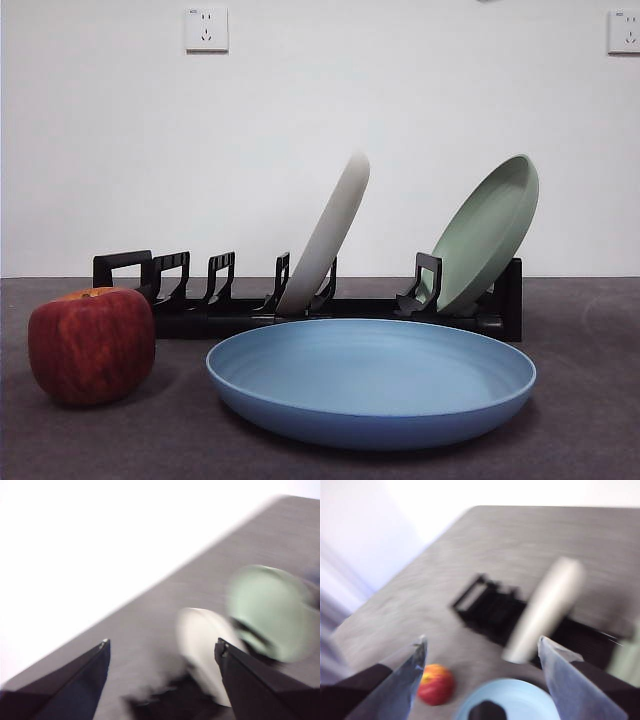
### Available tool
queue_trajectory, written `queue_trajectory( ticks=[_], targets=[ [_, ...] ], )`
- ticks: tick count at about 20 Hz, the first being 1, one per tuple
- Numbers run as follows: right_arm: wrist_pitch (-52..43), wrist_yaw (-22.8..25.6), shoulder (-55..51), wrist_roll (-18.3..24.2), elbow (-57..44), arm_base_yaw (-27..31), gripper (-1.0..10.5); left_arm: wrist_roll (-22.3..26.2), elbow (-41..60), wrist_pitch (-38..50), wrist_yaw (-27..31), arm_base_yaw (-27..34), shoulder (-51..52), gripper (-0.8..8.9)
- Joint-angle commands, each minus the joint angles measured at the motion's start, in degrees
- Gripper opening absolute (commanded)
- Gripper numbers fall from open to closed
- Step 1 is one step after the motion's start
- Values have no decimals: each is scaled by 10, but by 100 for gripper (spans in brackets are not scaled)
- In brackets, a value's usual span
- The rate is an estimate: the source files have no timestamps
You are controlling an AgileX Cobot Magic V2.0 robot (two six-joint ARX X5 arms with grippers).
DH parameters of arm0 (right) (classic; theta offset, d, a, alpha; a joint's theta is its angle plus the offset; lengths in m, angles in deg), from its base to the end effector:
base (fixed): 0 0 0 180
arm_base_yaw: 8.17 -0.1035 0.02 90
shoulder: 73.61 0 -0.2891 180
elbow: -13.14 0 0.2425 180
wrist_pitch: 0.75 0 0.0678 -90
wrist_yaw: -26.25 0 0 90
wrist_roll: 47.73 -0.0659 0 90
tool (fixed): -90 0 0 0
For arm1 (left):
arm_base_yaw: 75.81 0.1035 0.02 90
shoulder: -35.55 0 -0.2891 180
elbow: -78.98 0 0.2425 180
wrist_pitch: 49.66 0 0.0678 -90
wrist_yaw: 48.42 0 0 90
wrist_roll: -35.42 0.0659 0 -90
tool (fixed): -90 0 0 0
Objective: Take the blue plate from the plate rack,put the plate on the table,take the apple from the table,put the apple in the plate
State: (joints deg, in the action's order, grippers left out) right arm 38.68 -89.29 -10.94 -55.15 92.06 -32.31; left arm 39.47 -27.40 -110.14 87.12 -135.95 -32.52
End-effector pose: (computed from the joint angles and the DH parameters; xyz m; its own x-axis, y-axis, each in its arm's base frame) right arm 0.2047 0.1229 0.3781 0.5806 0.7327 -0.3552 -0.6782 0.6765 0.2870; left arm 0.1443 -0.1568 0.4790 0.9419 -0.2072 -0.2643 0.2909 0.8965 0.3341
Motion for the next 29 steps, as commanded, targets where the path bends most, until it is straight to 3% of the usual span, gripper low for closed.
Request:
queue_trajectory(
  ticks=[1, 3, 9, 13, 19, 23, 29],
  targets=[
    [23, 44, 47, 27, 27, -71, 453, 5, 1, -27, 23, 52, 31, 355],
    [38, 71, 92, 42, 51, -117, 514, 5, 1, -48, 24, 97, 56, 354],
    [42, 94, 212, 59, 108, -195, 514, 5, 1, -104, 2, 193, 90, 350],
    [50, 126, 308, 85, 162, -244, 514, -26, 2, -187, -128, 278, 98, 345],
    [56, 142, 438, 111, 233, -298, 513, -39, 63, -223, -195, 413, 130, 345],
    [56, 171, 479, 134, 233, -320, 513, -56, 154, -219, -205, 452, 190, 345],
    [37, 169, 535, 140, 233, -326, 513, -101, 223, -230, -259, 452, 258, 345]
  ],
)
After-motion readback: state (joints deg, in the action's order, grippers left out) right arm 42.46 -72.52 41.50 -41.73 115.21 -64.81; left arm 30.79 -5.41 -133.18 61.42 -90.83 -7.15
